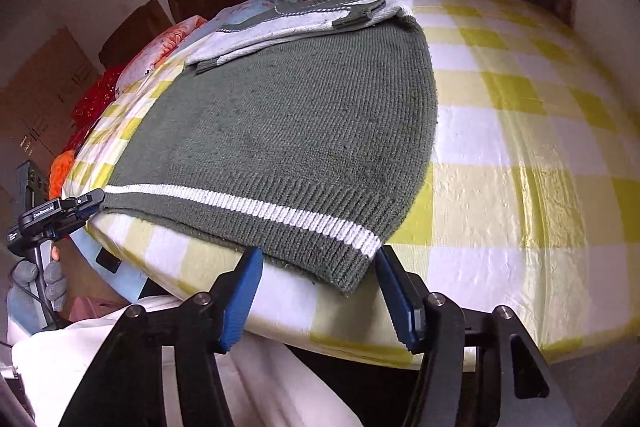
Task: Fold small clothes
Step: 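Grasp the striped hem with both grippers and lift it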
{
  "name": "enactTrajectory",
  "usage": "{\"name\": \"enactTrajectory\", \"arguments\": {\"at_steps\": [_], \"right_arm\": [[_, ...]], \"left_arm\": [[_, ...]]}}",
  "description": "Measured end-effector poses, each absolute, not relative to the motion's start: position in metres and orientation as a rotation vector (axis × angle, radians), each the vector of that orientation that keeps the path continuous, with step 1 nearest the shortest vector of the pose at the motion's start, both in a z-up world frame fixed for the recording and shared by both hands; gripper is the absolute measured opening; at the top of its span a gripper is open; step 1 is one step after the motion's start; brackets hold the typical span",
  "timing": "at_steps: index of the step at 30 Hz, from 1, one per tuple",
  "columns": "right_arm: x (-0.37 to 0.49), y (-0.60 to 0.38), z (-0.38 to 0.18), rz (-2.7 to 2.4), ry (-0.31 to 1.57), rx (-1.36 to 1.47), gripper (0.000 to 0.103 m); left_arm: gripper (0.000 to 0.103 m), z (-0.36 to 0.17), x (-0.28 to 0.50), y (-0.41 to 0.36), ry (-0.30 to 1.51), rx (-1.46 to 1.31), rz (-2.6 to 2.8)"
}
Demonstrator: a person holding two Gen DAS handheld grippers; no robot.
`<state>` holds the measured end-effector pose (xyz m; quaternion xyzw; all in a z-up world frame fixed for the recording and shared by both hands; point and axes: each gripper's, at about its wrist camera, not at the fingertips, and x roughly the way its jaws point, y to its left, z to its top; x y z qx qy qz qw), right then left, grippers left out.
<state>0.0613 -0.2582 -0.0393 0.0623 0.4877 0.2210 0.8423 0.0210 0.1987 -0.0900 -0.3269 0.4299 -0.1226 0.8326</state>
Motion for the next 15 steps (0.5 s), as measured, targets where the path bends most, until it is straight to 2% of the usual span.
{"name": "enactTrajectory", "arguments": {"at_steps": [8, 15], "right_arm": [[0.073, -0.271, -0.044, 0.531, 1.048, 0.318, 0.103], [0.098, -0.272, -0.052, 0.549, 1.004, 0.5, 0.103]], "left_arm": [[0.031, -0.1, 0.037, 0.195, 0.936, -0.843, -0.372], [0.032, -0.098, 0.073, 0.181, 0.951, -0.842, -0.39]]}}
